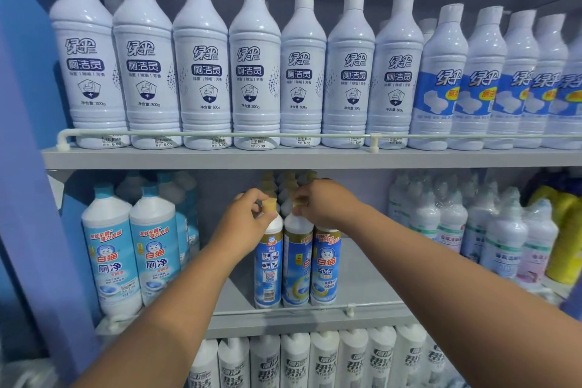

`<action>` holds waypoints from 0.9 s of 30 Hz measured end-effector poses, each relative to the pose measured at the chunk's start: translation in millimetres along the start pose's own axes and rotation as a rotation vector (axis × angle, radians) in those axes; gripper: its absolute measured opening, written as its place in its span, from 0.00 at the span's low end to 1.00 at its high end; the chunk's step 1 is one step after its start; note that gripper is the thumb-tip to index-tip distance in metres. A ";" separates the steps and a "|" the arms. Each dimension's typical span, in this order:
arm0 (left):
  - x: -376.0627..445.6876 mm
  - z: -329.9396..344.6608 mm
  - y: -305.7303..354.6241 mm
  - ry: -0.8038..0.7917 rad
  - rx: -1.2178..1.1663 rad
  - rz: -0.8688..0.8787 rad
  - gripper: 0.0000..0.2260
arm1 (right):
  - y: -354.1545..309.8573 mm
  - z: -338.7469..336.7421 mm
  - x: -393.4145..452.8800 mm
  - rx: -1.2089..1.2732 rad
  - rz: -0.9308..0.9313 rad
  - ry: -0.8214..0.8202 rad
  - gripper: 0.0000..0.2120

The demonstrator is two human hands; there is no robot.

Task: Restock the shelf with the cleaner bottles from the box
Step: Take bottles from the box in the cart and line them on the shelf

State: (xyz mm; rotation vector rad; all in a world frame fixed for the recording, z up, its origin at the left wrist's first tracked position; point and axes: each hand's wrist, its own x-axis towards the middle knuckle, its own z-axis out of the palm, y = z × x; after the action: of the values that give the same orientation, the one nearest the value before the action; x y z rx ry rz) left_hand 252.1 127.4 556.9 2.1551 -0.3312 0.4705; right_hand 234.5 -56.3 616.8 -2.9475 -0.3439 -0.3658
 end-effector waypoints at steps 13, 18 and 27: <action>-5.5 8.8 4.4 0.090 0.152 -0.075 0.17 | 8.4 7.1 0.6 -0.020 0.008 0.013 0.16; -1.4 12.0 5.6 0.056 0.144 -0.086 0.18 | 9.0 11.2 3.9 -0.057 0.034 0.021 0.16; -1.8 10.9 -3.8 0.034 0.073 -0.100 0.11 | 9.5 9.0 3.4 -0.021 0.039 -0.001 0.18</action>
State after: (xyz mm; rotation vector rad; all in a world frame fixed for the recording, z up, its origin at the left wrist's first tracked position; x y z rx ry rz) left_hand 254.4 120.8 547.5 2.2197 -0.1890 0.4686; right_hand 242.1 -63.2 607.8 -2.9699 -0.2847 -0.3648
